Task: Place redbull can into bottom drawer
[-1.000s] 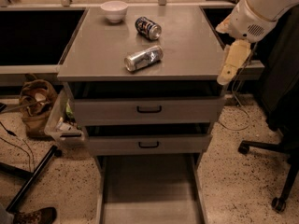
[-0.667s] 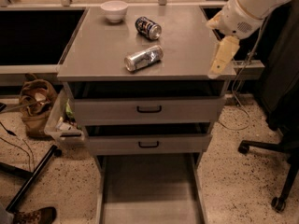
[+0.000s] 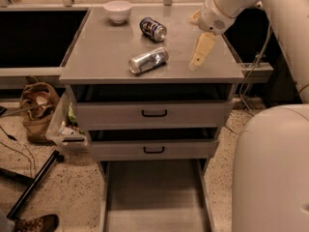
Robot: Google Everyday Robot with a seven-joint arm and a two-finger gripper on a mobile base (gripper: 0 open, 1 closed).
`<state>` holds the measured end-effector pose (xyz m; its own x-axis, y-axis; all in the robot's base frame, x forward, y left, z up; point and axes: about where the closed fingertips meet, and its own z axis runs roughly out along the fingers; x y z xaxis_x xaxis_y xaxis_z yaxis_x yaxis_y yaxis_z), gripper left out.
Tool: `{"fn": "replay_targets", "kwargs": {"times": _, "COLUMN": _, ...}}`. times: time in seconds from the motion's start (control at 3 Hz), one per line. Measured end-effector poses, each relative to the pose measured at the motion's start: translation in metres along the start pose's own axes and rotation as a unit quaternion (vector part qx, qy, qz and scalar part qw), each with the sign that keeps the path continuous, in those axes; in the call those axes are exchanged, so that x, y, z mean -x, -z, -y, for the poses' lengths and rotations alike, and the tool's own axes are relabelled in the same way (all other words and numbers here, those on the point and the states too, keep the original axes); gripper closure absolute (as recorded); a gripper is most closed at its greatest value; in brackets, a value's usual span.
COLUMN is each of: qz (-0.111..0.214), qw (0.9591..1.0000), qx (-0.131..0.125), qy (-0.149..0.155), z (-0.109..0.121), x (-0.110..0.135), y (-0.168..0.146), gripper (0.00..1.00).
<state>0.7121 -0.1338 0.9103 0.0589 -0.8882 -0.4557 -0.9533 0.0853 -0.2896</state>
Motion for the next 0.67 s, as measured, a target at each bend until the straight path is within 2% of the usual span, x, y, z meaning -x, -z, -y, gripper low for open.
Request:
{"fn": "replay_targets", "kwargs": {"times": 0.33, "qz": 0.016, "qw": 0.9997, "qx": 0.006, "qy": 0.014, "z": 0.018, "x": 0.016, "y": -0.026, "gripper": 0.00}}
{"fn": "replay_targets", "kwargs": {"times": 0.67, "qz": 0.029, "qw": 0.9985, "qx": 0.015, "qy": 0.045, "z": 0.030, "x": 0.048, "y": -0.051, "gripper": 0.00}}
